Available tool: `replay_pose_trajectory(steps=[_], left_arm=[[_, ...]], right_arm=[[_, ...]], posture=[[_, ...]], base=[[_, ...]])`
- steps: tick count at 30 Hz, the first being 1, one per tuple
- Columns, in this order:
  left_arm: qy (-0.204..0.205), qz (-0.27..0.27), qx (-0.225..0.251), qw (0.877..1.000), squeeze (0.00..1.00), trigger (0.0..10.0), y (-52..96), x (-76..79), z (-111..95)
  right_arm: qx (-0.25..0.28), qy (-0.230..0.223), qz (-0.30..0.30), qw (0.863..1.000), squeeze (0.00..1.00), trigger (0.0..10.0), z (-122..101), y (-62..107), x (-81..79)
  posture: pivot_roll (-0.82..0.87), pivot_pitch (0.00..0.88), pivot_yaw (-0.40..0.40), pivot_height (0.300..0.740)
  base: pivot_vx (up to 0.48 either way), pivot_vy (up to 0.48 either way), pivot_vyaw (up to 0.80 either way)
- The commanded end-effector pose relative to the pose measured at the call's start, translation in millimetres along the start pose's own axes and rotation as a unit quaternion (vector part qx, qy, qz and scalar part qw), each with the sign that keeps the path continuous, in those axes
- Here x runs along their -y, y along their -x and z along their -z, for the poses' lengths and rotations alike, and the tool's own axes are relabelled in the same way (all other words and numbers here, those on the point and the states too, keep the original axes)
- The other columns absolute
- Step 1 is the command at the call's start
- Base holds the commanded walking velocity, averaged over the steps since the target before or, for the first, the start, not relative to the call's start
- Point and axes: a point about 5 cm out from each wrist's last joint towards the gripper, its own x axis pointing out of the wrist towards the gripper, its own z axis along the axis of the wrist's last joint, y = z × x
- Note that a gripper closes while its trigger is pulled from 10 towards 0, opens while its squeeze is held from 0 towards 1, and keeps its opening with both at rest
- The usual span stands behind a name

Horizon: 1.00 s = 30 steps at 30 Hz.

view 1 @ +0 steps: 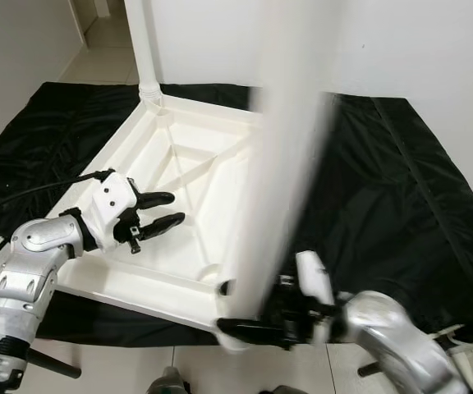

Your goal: Building children table

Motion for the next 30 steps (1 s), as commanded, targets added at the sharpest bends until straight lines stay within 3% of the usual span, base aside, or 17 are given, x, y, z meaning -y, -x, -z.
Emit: replay_pose_trajectory(steps=[1,2,3,4,5,6,7,8,12,13,14,16,17,19,20,29,30], left_arm=[[0.001,0.023,-0.003,1.000,0.00,10.0,1.1,2.7,1],[0.002,0.024,-0.004,1.000,0.00,10.0,1.5,2.7,1],[0.002,0.024,-0.004,1.000,0.00,10.0,1.5,2.7,1],[0.003,0.025,-0.006,1.000,0.00,10.0,1.7,2.7,1],[0.002,0.026,-0.006,1.000,0.00,10.0,2.0,2.2,2],[0.003,0.026,-0.007,1.000,0.00,10.0,2.0,1.5,2],[0.003,0.026,-0.007,1.000,0.00,10.0,2.0,1.5,2],[0.003,0.027,-0.007,1.000,0.00,10.0,1.7,1.2,2],[0.003,0.029,-0.007,1.000,0.00,10.0,0.6,1.0,2],[0.003,0.031,-0.007,0.999,0.00,10.0,-0.8,1.3,2],[0.003,0.034,-0.006,0.999,0.00,10.0,-2.5,1.4,1],[0.003,0.034,-0.006,0.999,0.00,10.0,-2.5,1.4,1],[0.002,0.036,-0.004,0.999,0.00,10.0,-3.5,1.5,0],[0.002,0.036,-0.004,0.999,0.00,10.0,-3.5,1.5,0],[0.003,0.037,-0.003,0.999,0.00,10.0,-3.5,1.5,-1],[0.005,0.040,0.002,0.999,0.00,10.0,-5.5,2.2,-1],[0.005,0.040,0.002,0.999,0.00,10.0,-5.5,2.2,-1]], right_arm=[[-0.007,-0.021,0.007,1.000,0.00,0.0,5,6.5,-1.8],[-0.018,-0.028,0.024,0.999,0.00,0.0,8,17.8,-3.3],[-0.018,-0.028,0.024,0.999,0.00,0.0,8,17.8,-3.3],[-0.032,-0.034,0.046,0.998,0.00,0.7,12,31.5,-4.6],[-0.046,-0.038,0.068,0.996,0.00,3.1,15,43.5,-5.8],[-0.056,-0.037,0.087,0.994,0.00,4.3,17,50.8,-5.9],[-0.056,-0.037,0.087,0.994,0.00,4.3,17,50.8,-5.9],[-0.058,-0.036,0.100,0.993,0.00,10.0,18,52.7,-4.9],[-0.049,-0.034,0.109,0.992,0.00,10.0,17,49.0,-3.6],[-0.035,-0.022,0.123,0.992,0.18,10.0,15,42.4,-1.0],[-0.025,-0.006,0.152,0.988,0.74,10.0,15,35.5,4.5],[-0.025,-0.006,0.152,0.988,0.74,10.0,15,35.5,4.5],[-0.012,0.001,0.189,0.982,0.54,10.0,16,31.4,10.6],[-0.012,0.001,0.189,0.982,0.54,10.0,16,31.4,10.6],[-0.002,0.003,0.223,0.975,0.00,10.0,17,31.8,15.6],[0.007,0.010,0.366,0.931,0.00,10.0,23,65.8,31.7],[0.007,0.010,0.366,0.931,0.00,10.0,23,65.8,31.7]], posture=[[0.08,0.069,0.018,0.740],[0.07,0.072,0.021,0.740],[0.07,0.072,0.021,0.740],[0.07,0.074,0.025,0.740],[0.06,0.077,0.031,0.740],[0.06,0.078,0.035,0.740],[0.06,0.078,0.035,0.740],[0.06,0.078,0.035,0.740],[0.06,0.079,0.037,0.740],[0.06,0.080,0.040,0.740],[0.06,0.079,0.044,0.740],[0.06,0.079,0.044,0.740],[0.06,0.079,0.045,0.740],[0.06,0.079,0.045,0.740],[0.06,0.079,0.045,0.740],[0.05,0.068,0.032,0.740],[0.05,0.068,0.032,0.740]], base=[[0.000,0.000,0.00],[0.000,0.000,0.00],[0.000,0.000,0.00],[0.000,0.000,0.00],[0.000,0.000,0.00],[0.000,0.000,0.00],[0.000,0.000,0.00],[0.000,0.000,0.00],[0.000,0.000,0.00],[0.000,0.000,0.00],[0.000,0.000,0.00],[0.000,0.000,0.00],[0.000,0.000,0.00],[0.000,0.000,0.00],[0.000,0.000,0.00],[0.000,0.000,0.00],[0.000,0.000,0.00]])
